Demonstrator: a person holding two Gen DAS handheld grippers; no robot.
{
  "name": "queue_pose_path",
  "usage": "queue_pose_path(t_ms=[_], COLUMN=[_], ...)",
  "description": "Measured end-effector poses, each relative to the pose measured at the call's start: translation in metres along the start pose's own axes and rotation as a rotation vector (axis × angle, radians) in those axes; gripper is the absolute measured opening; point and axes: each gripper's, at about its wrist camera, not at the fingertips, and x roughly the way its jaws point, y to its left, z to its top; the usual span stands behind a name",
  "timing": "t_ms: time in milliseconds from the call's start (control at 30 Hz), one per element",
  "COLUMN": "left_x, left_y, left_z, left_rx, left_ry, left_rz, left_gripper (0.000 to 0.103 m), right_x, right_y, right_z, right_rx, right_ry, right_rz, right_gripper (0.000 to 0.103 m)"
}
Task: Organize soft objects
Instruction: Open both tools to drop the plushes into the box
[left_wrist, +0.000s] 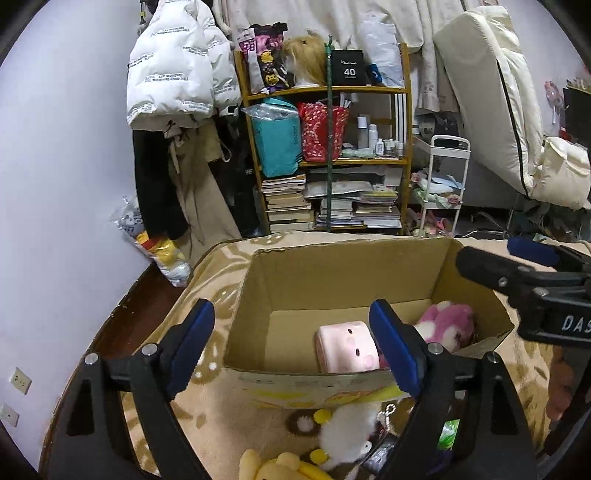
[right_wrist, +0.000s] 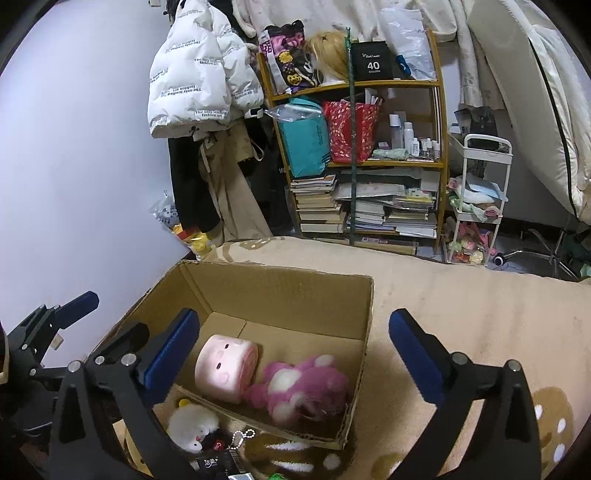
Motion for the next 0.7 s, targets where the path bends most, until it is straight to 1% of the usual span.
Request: queue_pose_path(t_ms=[67, 167, 367, 467, 533, 633, 700], left_x=[-0.005, -0.014, -0.036, -0.05, -0.061, -0.074, -0.08], left_y=[0.002, 0.006, 0.013, 0.02, 0.024, 0.024, 0.022], left_z=[0.0, -0.001, -0.006, -0.014, -0.019, -0.025, -0.027], left_rx=[0.01, 0.004, -0.009, -0.051, -0.074, -0.053, -0.043], left_ry=[0.001, 0.002, 0.017, 0.057, 0.069, 0.074, 0.076], left_rz=[0.012, 0.02, 0.027, 0.009, 0.006, 0.025, 0.036], left_gripper=[0.086, 0.09, 0.091, 0.091, 0.091, 0.091, 0.091], right_x=[-0.004, -0.011, -0.026, -0.033, -0.041, -0.052, -0.058], right_y=[0.002, 0.005, 0.008, 0.008, 0.008, 0.01, 0.011], right_z=[0.0, -0.001, -0.004, -0.008, -0.011, -0.015, -0.018], right_rx=[0.001, 0.0, 0.015, 0.033, 0.037, 0.037, 0.035], right_ry=[-0.005, -0.008, -0.012, 0.002, 0.005, 0.008, 0.018], right_rz=[0.0, -0.002, -0.003, -0.001, -0.008, -0.028, -0.025], right_gripper=[0.103, 0.103, 0.103, 0.103, 0.103, 0.103, 0.103])
